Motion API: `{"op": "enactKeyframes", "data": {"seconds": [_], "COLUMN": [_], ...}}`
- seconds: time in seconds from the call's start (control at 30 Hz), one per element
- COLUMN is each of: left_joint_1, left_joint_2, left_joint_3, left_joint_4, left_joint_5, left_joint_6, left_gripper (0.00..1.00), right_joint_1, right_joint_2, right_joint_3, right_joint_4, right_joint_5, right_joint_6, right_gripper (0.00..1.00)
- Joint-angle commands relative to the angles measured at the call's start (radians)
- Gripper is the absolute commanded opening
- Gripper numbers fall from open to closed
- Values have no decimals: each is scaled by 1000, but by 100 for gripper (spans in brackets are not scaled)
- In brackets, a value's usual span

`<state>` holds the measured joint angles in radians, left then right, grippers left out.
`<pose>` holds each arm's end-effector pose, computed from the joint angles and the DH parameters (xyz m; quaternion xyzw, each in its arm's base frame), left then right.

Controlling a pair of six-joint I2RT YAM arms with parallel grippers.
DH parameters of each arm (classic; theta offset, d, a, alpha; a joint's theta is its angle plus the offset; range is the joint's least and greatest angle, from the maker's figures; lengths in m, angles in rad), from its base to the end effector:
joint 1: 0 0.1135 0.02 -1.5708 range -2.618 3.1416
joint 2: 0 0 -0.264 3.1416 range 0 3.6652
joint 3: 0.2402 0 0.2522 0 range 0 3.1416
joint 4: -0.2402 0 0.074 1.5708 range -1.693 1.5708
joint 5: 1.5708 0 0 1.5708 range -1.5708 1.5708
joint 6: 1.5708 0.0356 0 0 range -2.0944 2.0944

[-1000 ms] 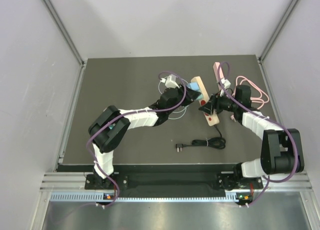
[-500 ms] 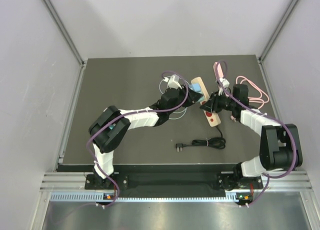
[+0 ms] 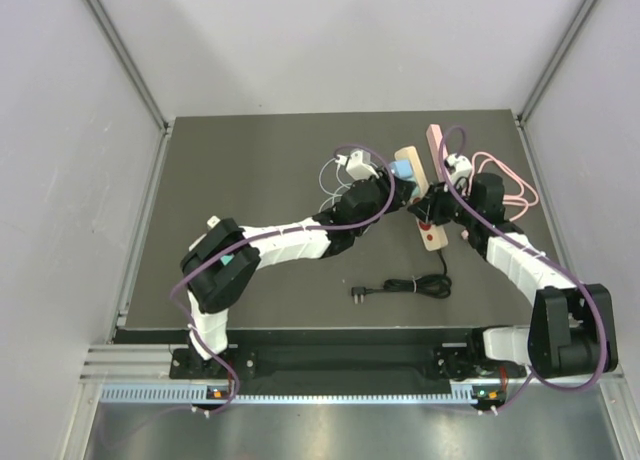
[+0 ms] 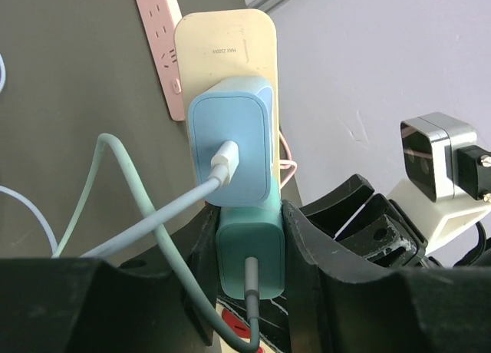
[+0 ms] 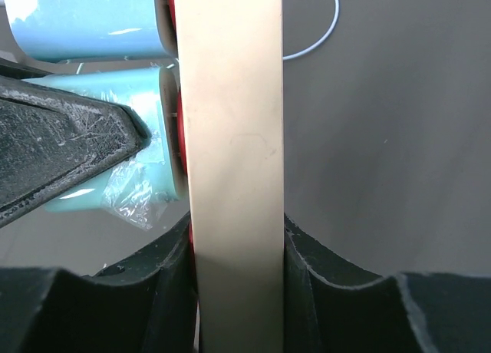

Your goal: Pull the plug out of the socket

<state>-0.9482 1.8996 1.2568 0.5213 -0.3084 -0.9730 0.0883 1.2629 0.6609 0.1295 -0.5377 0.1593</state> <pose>0.2679 -0.3547 0.2515 -0.1110 0.7385 -0.4709 0.4696 0.2663 0.0419 0.2282 -0.1094 0.8267 0.2870 0.4714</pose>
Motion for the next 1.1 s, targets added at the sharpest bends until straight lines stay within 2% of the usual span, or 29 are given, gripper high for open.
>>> {"op": "enactKeyframes", "data": {"seconds": [0.0,0.07,0.13,0.17,0.3,0.4,0.63,0.8,0.87,0.9,1.07], "left_joint_1": [-37,-32,-9,3,60,86,97,92,82,80,60], "left_joint_2": [-76,-96,-120,-126,-148,-171,-214,-220,-218,-206,-183], "left_joint_3": [15,-14,-52,-84,-122,-142,-178,-168,-148,-129,-22], "left_joint_4": [-63,-40,57,86,137,132,59,-73,-119,-195,-352], "left_joint_5": [-3,46,125,240,463,514,425,324,270,262,224], "left_joint_6": [94,118,143,148,132,141,129,4,-42,-59,-86], "left_gripper": [0,0,0,0,0,0,0,0,0,0,0], "right_joint_1": [-10,-13,-27,-32,-53,-59,-61,-62,-62,-62,-59], "right_joint_2": [-28,-22,-14,-5,3,-6,-26,-30,-33,-33,-40], "right_joint_3": [16,19,23,25,20,16,2,-1,-3,-4,-3], "right_joint_4": [108,105,102,104,111,116,130,130,131,133,125], "right_joint_5": [157,145,107,88,47,56,94,139,151,160,199], "right_joint_6": [34,34,40,45,46,49,52,57,57,59,34], "right_gripper": [0,0,0,0,0,0,0,0,0,0,0]}}
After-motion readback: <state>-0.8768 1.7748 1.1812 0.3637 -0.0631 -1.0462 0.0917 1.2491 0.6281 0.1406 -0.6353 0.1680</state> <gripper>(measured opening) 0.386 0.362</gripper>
